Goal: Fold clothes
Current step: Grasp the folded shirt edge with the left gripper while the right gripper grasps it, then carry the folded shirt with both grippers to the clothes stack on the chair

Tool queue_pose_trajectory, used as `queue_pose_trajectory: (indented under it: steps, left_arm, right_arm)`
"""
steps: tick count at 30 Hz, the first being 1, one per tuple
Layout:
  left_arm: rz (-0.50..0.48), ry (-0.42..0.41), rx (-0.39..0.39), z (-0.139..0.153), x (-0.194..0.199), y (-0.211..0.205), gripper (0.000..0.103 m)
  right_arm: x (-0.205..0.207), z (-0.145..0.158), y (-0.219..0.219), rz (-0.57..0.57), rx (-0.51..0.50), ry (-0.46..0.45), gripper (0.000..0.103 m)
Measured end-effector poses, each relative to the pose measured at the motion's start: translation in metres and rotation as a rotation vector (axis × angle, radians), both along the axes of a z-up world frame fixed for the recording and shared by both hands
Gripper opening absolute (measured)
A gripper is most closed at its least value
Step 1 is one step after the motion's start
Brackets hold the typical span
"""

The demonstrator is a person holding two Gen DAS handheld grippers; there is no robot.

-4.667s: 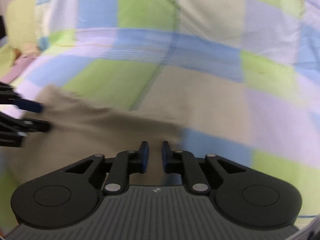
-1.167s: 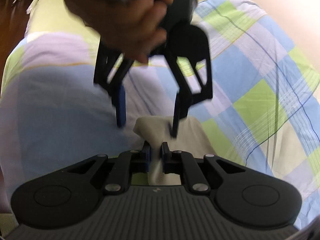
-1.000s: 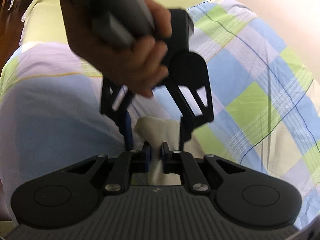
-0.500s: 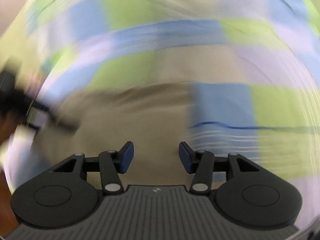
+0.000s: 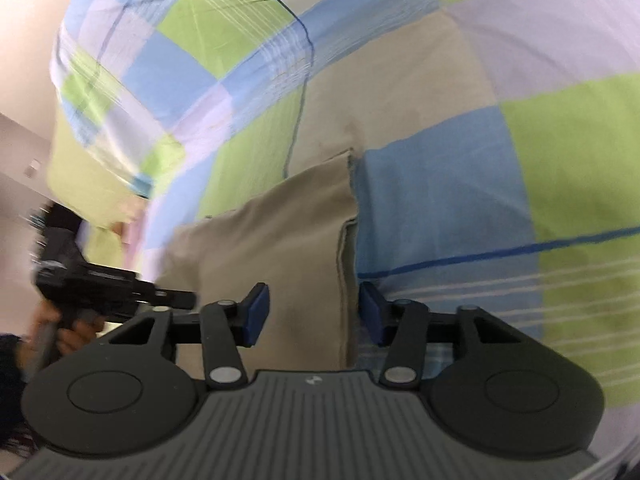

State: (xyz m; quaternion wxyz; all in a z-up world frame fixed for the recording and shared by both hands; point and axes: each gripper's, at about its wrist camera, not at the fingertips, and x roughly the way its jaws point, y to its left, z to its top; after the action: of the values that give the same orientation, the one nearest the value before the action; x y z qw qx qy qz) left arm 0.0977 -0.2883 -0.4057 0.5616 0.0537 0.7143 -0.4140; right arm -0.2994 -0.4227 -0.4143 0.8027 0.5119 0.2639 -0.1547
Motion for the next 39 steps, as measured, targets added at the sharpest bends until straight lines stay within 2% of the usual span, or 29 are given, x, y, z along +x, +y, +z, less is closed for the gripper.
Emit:
queue_pose_trajectory:
  steps: [2, 4, 5, 7, 9, 11, 16, 18, 22, 24, 26, 27, 28, 30, 33, 35, 37, 39]
  left_arm:
    - [-0.003, 0.004, -0.003, 0.000, 0.001, 0.001, 0.034]
    - [-0.009, 0.006, -0.007, -0.001, 0.002, 0.001, 0.034]
    - [-0.013, 0.004, -0.008, -0.002, 0.001, -0.004, 0.033]
    - [-0.029, -0.009, -0.015, -0.002, -0.002, -0.010, 0.028]
    - [-0.074, -0.067, -0.034, 0.007, -0.009, -0.012, 0.016]
    - [-0.097, -0.105, -0.040, 0.015, -0.016, -0.013, 0.013]
    - [-0.166, -0.165, -0.060, 0.044, -0.039, -0.023, 0.011]
    - [-0.203, -0.159, -0.068, 0.054, -0.049, -0.029, 0.011]
    - [-0.330, -0.159, -0.081, 0.073, -0.086, -0.050, 0.011]
    - [-0.442, -0.138, -0.099, 0.084, -0.126, -0.064, 0.011]
    - [-0.520, -0.121, -0.111, 0.091, -0.155, -0.071, 0.011]
    - [-0.595, -0.099, -0.122, 0.096, -0.186, -0.078, 0.011]
    - [-0.617, -0.092, -0.125, 0.098, -0.197, -0.078, 0.011]
    - [-0.719, -0.052, -0.143, 0.104, -0.249, -0.085, 0.011]
    - [-0.914, 0.022, -0.181, 0.118, -0.357, -0.087, 0.011]
    - [-1.013, 0.068, -0.202, 0.125, -0.422, -0.082, 0.011]
    - [-1.112, 0.104, -0.229, 0.134, -0.490, -0.075, 0.011]
    - [-1.193, 0.132, -0.251, 0.141, -0.557, -0.064, 0.011]
  right_arm:
    - [0.002, -0.003, 0.000, 0.001, 0.009, -0.009, 0.035]
    - [0.003, -0.006, -0.002, -0.019, 0.025, -0.025, 0.023]
    - [0.003, -0.008, -0.003, -0.032, 0.034, -0.037, 0.012]
    - [0.009, -0.010, -0.003, -0.026, 0.032, -0.051, 0.011]
    - [0.015, -0.005, 0.002, -0.019, -0.008, -0.035, 0.010]
    - [0.014, 0.004, 0.009, -0.062, -0.026, -0.004, 0.010]
    - [-0.004, 0.023, 0.028, -0.187, -0.007, -0.006, 0.009]
    - [-0.015, 0.034, 0.040, -0.238, -0.004, 0.007, 0.009]
    - [-0.065, 0.056, 0.076, -0.397, 0.021, 0.020, 0.009]
    - [-0.092, 0.064, 0.092, -0.460, 0.023, 0.017, 0.009]
    - [-0.139, 0.079, 0.121, -0.585, 0.023, 0.020, 0.009]
    - [-0.153, 0.083, 0.131, -0.622, 0.023, 0.019, 0.009]
    - [-0.181, 0.092, 0.151, -0.692, 0.022, 0.024, 0.009]
    - [-0.237, 0.109, 0.195, -0.837, 0.017, 0.043, 0.009]
    - [-0.304, 0.132, 0.251, -1.006, 0.003, 0.071, 0.009]
    - [-0.339, 0.144, 0.281, -1.097, -0.006, 0.087, 0.009]
    - [-0.393, 0.161, 0.326, -1.229, -0.029, 0.118, 0.009]
    - [-0.428, 0.169, 0.352, -1.301, -0.045, 0.136, 0.009]
